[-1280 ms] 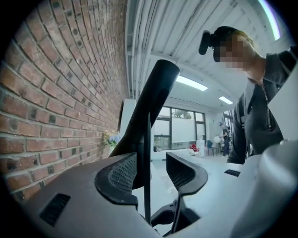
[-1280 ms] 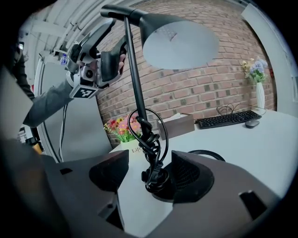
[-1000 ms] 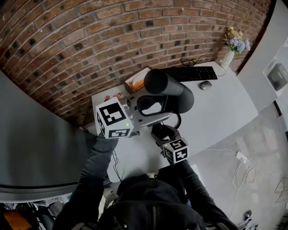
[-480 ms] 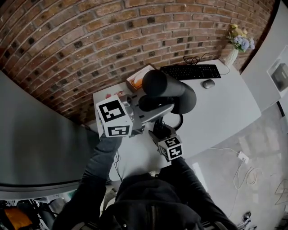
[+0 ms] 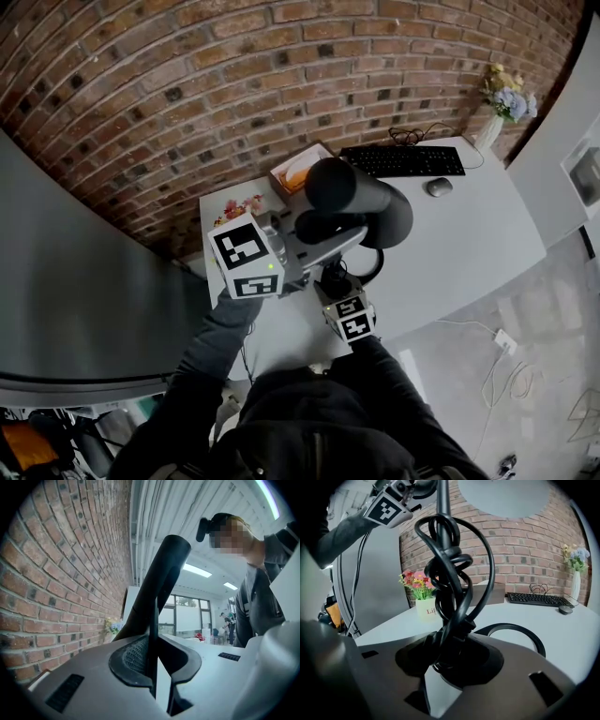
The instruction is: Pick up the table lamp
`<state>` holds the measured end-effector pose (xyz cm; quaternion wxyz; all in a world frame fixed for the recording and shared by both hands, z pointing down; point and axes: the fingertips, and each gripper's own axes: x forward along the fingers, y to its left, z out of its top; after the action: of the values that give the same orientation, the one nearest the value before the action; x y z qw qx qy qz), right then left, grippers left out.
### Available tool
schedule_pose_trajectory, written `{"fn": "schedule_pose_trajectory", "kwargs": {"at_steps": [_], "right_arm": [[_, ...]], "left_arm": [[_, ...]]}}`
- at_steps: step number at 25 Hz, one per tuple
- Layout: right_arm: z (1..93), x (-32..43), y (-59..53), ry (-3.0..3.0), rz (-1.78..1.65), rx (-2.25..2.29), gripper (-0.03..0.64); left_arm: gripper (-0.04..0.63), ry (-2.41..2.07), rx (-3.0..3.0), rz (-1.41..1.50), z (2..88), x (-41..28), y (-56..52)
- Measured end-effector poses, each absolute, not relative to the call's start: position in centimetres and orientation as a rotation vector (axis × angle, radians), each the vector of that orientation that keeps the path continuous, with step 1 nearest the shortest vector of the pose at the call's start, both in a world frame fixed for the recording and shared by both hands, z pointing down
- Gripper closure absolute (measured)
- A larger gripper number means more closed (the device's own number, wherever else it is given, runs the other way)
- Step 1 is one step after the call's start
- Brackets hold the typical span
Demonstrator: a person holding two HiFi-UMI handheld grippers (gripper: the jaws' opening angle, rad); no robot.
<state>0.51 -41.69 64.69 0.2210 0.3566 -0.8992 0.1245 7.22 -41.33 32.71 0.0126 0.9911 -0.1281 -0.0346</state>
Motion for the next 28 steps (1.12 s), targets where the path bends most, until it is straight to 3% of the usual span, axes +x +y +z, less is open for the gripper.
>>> {"fn": "schedule_pose_trajectory", "kwargs": {"at_steps": [19, 28], "right_arm": [[63.9, 2.2, -40.8, -2.558, 0.44, 0.742, 0.462], [59.2, 2.4, -42.0, -2.637, 0.388, 0.577, 0.462]], "left_arm": [[0.546, -0.571, 3.041, -0.119, 31.5, 8.6, -44.6], [0.541, -0.675, 3.063, -0.17, 27.6, 9.0, -47.6]]}}
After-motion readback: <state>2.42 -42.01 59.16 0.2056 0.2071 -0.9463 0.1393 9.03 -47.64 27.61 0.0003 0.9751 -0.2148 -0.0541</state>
